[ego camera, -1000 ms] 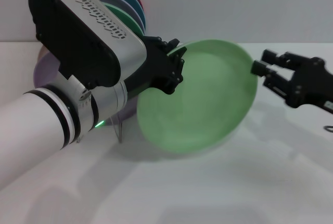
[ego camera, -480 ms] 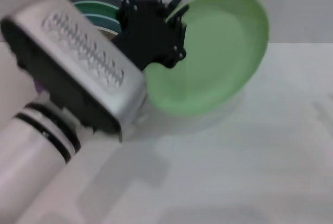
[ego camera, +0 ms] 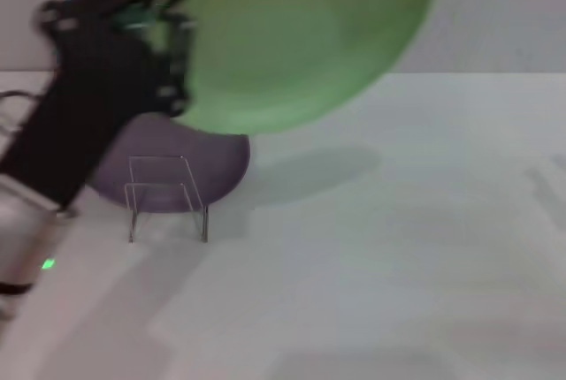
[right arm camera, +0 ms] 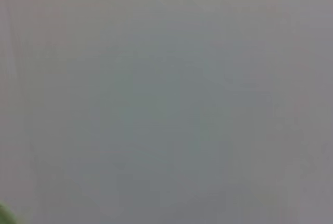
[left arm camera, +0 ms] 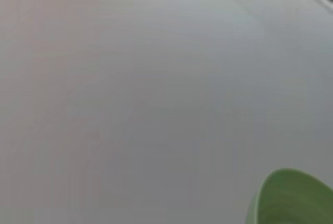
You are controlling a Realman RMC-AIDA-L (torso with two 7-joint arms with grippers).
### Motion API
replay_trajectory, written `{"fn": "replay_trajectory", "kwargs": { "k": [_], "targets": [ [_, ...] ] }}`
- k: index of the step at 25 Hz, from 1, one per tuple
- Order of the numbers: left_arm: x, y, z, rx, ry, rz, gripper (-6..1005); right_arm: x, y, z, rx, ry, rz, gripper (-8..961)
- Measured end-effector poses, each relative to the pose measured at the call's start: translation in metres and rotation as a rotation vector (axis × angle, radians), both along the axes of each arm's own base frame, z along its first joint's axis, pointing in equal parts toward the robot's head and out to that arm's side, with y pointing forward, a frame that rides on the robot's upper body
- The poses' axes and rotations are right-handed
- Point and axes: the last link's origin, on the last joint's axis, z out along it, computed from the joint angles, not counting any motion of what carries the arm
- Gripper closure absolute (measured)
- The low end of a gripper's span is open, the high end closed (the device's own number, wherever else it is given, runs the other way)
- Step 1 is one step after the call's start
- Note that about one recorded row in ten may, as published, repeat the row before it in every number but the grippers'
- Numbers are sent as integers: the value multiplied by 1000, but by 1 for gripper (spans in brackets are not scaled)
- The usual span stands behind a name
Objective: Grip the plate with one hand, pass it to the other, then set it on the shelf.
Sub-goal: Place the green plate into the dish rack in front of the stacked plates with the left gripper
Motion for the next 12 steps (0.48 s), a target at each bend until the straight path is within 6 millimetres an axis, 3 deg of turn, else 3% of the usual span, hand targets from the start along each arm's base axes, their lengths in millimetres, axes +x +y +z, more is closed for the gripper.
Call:
{"fn": "replay_trajectory", "kwargs": {
  "k": [1,2,4,5,6,12],
  "targets": [
    [-20,5,7,0,-13,-53,930,-1,2,-1,-8,-4,5,366],
    [-20,5,7,0,-13,-53,930,-1,2,-1,-8,-4,5,366],
    [-50,15,15,5,8,-104,929,-3,3,-3,-20,-10,10,366],
    [-55,17,18,7,7,-120,929,-3,4,-5,-25,-12,14,366],
    [-75,24,26,8,17,-128,929,-5,5,-6,-33,-13,20,366],
    [-92,31,34,15,88,-123,933,-7,5,-9,-45,-13,33,366]
  ]
}}
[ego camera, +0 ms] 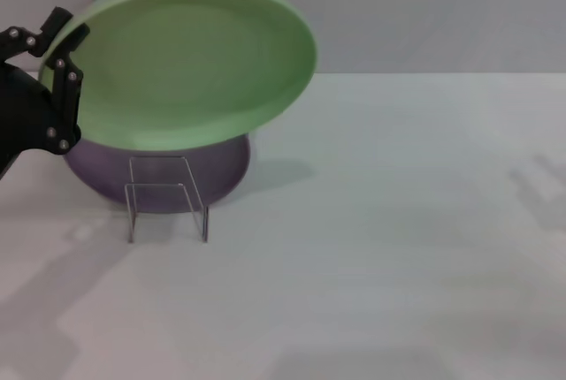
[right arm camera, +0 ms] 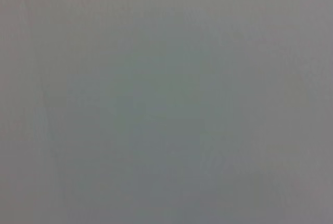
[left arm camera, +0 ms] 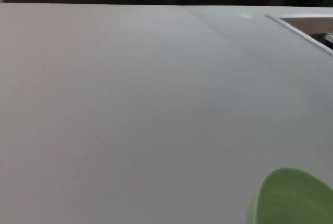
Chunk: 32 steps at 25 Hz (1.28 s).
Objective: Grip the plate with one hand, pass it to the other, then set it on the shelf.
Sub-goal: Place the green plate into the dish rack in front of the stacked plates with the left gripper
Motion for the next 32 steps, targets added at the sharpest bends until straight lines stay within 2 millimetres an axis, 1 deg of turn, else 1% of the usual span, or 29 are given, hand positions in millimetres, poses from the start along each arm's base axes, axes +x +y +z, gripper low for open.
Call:
{"fn": "replay_trajectory", "kwargs": {
  "k": [4,11,14,24,28,32],
  "targets": [
    [-7,6,8,12,66,5,935,-1,0,-2,-10,0,6,366],
    [-13,11,13,15,136,11,935,-5,0,-6,-27,0,29,366],
    [-19,13,15,15,167,37,935,-6,0,-7,-29,0,33,366],
    [-29,16,15,17,240,74,935,-10,-2,-9,-39,1,63,366],
    [-30,16,15,17,246,80,935,-11,-1,-10,-45,0,67,366],
    [-33,16,9,4,266,102,934,-11,-2,-10,-47,-1,68,366]
  ]
}}
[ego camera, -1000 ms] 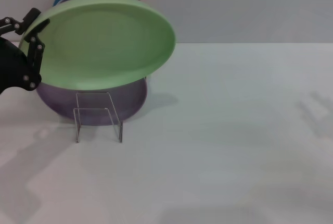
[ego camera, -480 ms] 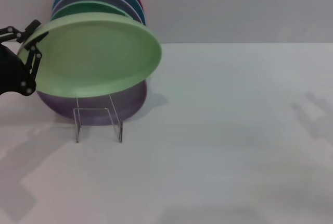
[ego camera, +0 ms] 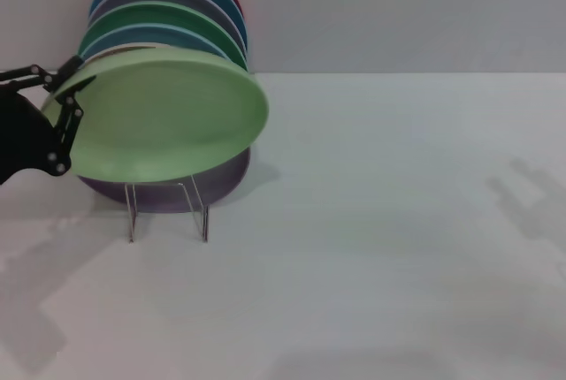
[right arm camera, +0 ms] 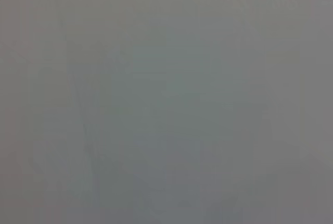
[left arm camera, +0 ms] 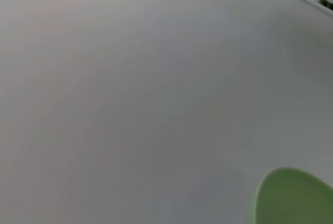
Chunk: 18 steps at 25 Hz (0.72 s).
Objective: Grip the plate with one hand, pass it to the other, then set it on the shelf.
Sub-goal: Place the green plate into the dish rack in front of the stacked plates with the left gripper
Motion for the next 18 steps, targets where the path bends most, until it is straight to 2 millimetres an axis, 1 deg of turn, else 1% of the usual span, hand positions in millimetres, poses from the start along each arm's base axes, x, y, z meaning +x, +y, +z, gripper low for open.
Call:
{"fn": "replay_trajectory", "kwargs": {
  "k": [3,11,16,18],
  "targets": [
    [-2,-1,-5,-3,11,17,934,0,0,0,0,0,0,366],
    [-6,-1,-11,-9,31,44,934,0,0,0,0,-1,1,366],
    [-9,1,-20,-3,58,84,934,0,0,0,5,-7,2,366],
    [-9,1,-20,-3,58,84,934,0,0,0,6,-8,2,366]
  ]
}}
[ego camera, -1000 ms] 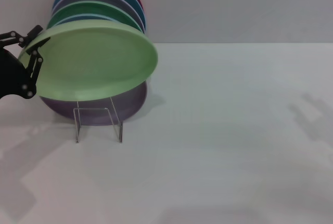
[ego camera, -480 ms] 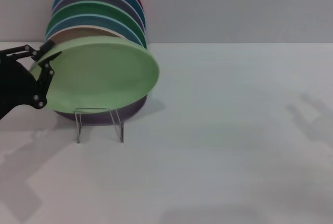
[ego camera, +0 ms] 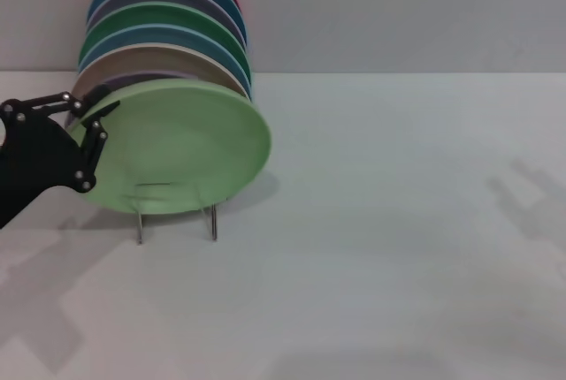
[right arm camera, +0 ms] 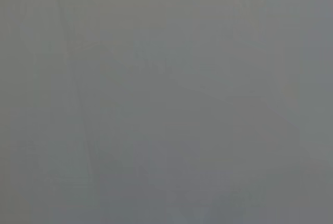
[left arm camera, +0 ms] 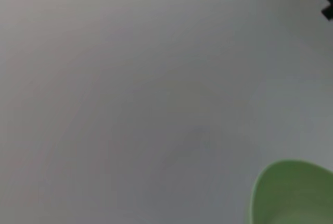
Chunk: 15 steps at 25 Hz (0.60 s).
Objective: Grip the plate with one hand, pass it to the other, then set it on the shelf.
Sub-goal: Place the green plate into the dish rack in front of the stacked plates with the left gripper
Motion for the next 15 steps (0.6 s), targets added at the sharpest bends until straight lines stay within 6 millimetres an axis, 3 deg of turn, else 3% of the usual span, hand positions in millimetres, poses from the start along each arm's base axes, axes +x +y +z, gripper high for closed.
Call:
{"fn": "replay_trajectory", "kwargs": {
  "k": [7,12,15],
  "targets": [
    [0,10,-25,81,52,93,934,-1,0,0,-2,-1,3,366],
    [1,13,-29,84,61,107,903,0,0,-1,-4,-1,1,366],
    [0,14,-31,88,70,113,802,1,-1,-1,-4,-1,-2,366]
  ]
}}
